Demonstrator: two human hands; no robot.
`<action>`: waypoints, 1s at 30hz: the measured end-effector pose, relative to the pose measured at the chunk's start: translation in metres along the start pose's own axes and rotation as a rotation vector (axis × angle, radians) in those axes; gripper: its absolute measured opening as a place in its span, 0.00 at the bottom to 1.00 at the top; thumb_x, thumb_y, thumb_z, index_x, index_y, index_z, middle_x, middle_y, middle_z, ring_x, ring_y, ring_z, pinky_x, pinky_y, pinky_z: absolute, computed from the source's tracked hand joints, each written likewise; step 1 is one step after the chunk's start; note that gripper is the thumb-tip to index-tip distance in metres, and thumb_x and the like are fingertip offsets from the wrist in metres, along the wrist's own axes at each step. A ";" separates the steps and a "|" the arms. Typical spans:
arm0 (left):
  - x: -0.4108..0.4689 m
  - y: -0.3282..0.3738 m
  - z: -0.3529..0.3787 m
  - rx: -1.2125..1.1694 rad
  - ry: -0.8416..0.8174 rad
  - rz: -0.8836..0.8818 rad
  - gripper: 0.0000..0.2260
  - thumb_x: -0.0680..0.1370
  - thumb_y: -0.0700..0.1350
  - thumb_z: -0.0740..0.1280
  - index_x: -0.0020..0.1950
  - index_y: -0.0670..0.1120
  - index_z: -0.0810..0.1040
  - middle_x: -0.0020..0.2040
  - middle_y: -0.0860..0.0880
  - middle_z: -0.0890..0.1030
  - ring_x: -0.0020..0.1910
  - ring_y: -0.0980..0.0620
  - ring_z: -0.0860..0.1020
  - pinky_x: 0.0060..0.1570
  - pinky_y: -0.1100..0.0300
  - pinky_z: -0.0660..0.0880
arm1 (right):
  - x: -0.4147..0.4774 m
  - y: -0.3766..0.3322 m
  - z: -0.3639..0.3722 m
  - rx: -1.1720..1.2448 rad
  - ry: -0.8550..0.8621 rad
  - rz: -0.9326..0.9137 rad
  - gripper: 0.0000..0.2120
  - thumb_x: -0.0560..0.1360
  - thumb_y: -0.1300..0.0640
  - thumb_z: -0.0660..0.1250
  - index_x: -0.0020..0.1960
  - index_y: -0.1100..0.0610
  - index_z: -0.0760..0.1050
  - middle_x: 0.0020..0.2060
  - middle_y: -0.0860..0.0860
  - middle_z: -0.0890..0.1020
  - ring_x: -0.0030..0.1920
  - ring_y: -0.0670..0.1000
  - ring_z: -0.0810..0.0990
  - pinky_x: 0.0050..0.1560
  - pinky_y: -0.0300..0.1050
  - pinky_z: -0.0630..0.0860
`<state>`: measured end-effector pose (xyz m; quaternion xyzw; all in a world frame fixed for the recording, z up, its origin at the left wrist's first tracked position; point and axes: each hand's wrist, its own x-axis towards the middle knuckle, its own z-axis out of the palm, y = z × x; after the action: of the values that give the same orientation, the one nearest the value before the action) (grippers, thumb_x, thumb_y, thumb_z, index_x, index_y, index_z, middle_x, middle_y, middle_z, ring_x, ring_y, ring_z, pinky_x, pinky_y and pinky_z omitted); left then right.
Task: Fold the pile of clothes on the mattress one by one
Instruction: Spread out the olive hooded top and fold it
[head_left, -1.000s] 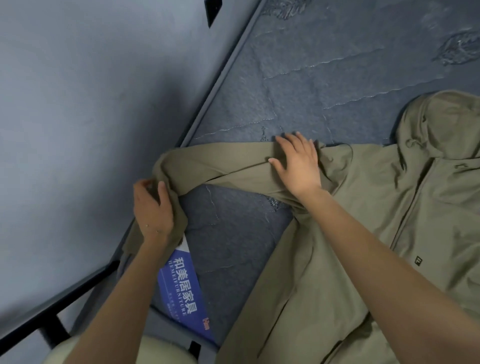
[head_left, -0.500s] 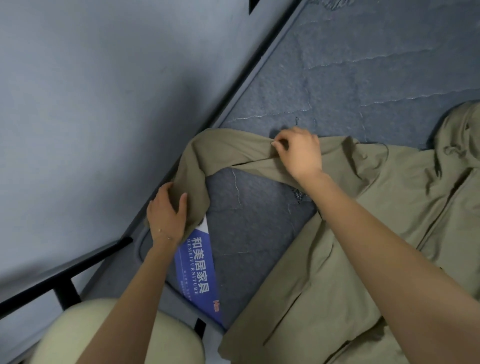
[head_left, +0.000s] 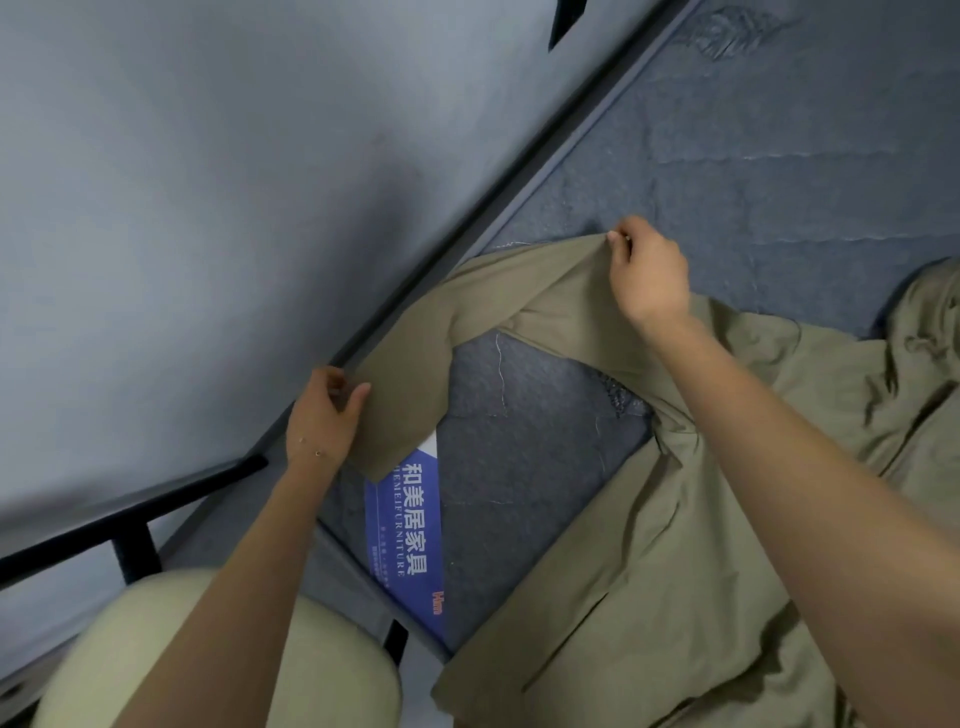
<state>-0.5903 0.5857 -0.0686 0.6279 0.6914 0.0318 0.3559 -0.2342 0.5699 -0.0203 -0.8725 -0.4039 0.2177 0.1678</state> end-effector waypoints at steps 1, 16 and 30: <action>-0.001 -0.003 -0.001 0.036 -0.008 -0.010 0.13 0.78 0.46 0.67 0.58 0.40 0.75 0.53 0.41 0.79 0.52 0.42 0.77 0.47 0.58 0.67 | -0.001 -0.001 0.002 -0.014 -0.001 0.011 0.12 0.82 0.57 0.54 0.53 0.62 0.74 0.49 0.62 0.80 0.52 0.64 0.76 0.53 0.53 0.69; 0.015 0.016 -0.059 -0.384 0.489 -0.088 0.09 0.79 0.46 0.66 0.42 0.42 0.77 0.37 0.46 0.75 0.36 0.54 0.71 0.37 0.63 0.66 | -0.010 -0.010 0.014 -0.080 0.148 0.020 0.13 0.83 0.54 0.54 0.55 0.59 0.75 0.49 0.61 0.81 0.51 0.64 0.76 0.52 0.52 0.67; -0.027 0.128 0.012 -0.703 -0.020 0.096 0.13 0.82 0.42 0.61 0.38 0.46 0.76 0.34 0.51 0.75 0.34 0.61 0.72 0.39 0.66 0.70 | -0.083 -0.051 0.025 0.537 0.008 -0.135 0.14 0.81 0.56 0.62 0.61 0.62 0.78 0.58 0.55 0.79 0.60 0.51 0.75 0.65 0.46 0.69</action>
<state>-0.4768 0.5842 -0.0021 0.4990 0.6046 0.2783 0.5550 -0.3276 0.5401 0.0025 -0.7689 -0.3883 0.3017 0.4087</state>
